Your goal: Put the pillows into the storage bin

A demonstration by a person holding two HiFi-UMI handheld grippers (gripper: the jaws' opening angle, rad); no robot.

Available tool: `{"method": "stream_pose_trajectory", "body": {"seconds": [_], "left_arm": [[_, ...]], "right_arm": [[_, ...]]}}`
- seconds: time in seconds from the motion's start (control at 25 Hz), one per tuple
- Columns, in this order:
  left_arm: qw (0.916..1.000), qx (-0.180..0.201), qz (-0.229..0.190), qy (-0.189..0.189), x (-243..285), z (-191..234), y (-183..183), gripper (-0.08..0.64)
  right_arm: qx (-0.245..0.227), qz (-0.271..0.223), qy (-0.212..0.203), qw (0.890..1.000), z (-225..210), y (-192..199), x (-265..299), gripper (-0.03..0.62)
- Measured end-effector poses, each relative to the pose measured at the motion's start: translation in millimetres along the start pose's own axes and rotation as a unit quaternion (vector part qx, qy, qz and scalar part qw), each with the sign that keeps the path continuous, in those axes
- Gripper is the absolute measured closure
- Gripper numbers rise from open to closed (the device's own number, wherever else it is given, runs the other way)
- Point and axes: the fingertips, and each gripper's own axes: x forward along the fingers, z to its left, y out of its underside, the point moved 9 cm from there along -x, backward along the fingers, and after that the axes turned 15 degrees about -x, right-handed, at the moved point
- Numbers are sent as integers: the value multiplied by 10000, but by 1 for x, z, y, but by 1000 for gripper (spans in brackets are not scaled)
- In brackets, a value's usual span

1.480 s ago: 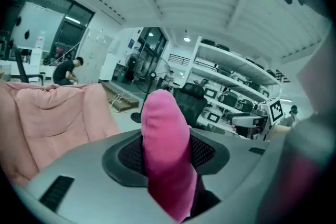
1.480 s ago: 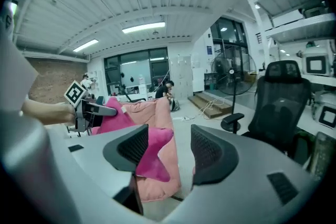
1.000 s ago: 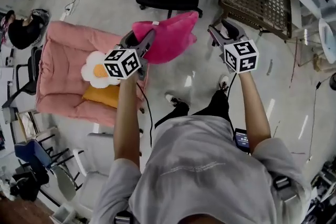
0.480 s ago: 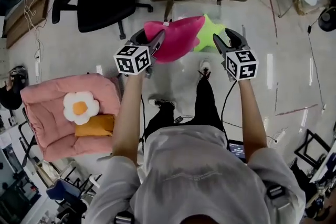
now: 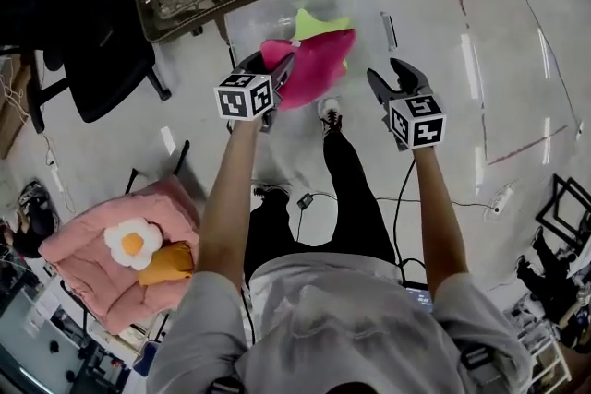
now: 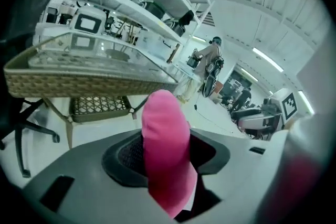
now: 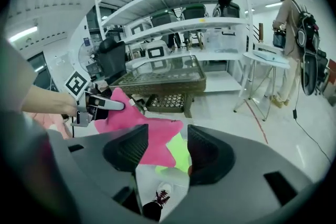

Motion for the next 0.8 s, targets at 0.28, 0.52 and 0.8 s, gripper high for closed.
{"method": "stream_pose_trajectory", "body": {"seconds": [0.28, 0.52, 0.8], "left_arm": [[9928, 113, 1163, 250, 135, 15, 31, 339], [9701, 489, 2312, 552, 234, 27, 65, 336], [9765, -356, 2124, -84, 288, 51, 91, 194]], "right_arm": [[587, 350, 187, 9975, -48, 74, 30, 345], [908, 688, 215, 9933, -77, 126, 53, 344], [491, 1031, 544, 9920, -110, 137, 54, 336]]}}
